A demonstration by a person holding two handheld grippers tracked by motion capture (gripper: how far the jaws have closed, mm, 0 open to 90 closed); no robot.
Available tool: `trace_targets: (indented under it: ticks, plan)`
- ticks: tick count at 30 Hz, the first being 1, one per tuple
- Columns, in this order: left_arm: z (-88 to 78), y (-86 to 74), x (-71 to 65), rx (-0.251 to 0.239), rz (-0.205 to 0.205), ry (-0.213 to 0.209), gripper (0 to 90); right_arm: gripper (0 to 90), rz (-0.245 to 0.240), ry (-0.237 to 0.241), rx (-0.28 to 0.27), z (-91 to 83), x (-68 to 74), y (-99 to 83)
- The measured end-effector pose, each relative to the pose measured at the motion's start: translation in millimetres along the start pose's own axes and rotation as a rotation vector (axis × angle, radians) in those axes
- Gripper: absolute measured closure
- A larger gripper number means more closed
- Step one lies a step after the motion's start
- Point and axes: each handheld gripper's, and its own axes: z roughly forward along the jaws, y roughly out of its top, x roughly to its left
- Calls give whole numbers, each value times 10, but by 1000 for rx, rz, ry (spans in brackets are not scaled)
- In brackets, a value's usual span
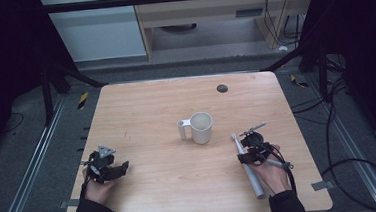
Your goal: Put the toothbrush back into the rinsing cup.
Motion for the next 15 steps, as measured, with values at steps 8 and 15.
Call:
trace_targets:
  ticks: [8, 15]
  plan:
    - [8, 4, 0, 4, -6, -4, 372, 560, 12, 3, 36, 58, 5, -11]
    - [12, 5, 0, 9, -5, -6, 373, 575, 22, 4, 64, 108, 7, -22]
